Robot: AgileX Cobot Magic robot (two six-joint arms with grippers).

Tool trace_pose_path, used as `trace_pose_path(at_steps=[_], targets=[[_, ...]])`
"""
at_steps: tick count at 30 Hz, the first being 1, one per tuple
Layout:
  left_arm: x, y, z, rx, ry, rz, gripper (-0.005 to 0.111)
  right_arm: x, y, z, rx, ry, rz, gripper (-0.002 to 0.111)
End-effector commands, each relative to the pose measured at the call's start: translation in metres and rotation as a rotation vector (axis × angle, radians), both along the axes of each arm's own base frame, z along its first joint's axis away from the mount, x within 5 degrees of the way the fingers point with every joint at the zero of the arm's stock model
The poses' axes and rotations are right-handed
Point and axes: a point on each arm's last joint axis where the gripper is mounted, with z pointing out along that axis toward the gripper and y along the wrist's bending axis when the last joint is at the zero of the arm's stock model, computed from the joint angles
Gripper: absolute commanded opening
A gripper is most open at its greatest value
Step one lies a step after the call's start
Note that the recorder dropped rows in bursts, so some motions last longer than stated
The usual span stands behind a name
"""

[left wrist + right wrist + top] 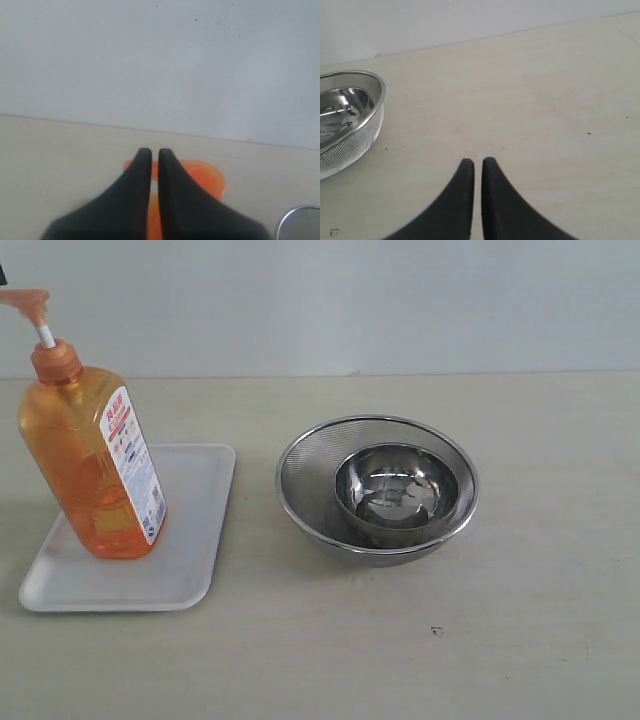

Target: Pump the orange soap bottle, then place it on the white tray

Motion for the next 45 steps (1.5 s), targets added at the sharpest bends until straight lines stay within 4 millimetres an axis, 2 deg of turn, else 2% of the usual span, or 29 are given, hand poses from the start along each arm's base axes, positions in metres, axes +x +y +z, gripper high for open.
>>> trace_pose_path(at_steps=[1, 5, 9, 14, 23, 28, 36, 45], targets=[[0.01, -0.001, -0.004, 0.005, 0.021, 0.002, 0.005, 0.0, 0.0, 0.001, -0.003, -0.015, -0.002, 0.001], [0.015, 0.0, -0.011, 0.018, 0.055, 0.023, 0.005, 0.0, 0.0, 0.001, -0.003, -0.015, -0.002, 0.001], [0.006, 0.005, 0.011, 0.037, -0.021, 0.049, 0.005, 0.0, 0.0, 0.001, -0.003, -0.015, -0.002, 0.001], [0.0, 0.006, 0.02, 0.014, -0.048, 0.061, 0.005, 0.0, 0.0, 0.001, -0.003, -0.015, -0.002, 0.001], [-0.002, 0.006, -0.002, -0.014, 0.021, 0.066, 0.005, 0.0, 0.0, 0.001, -0.001, -0.014, -0.003, 0.001], [-0.002, 0.005, -0.002, -0.018, 0.017, 0.054, 0.005, 0.0, 0.0, 0.001, -0.001, -0.012, -0.003, 0.001], [0.011, 0.001, -0.017, -0.013, 0.078, 0.041, 0.005, 0.0, 0.0, 0.001, -0.001, -0.012, -0.003, 0.001], [0.014, 0.0, -0.012, 0.004, 0.06, 0.027, 0.005, 0.0, 0.0, 0.001, -0.001, -0.01, -0.003, 0.001]])
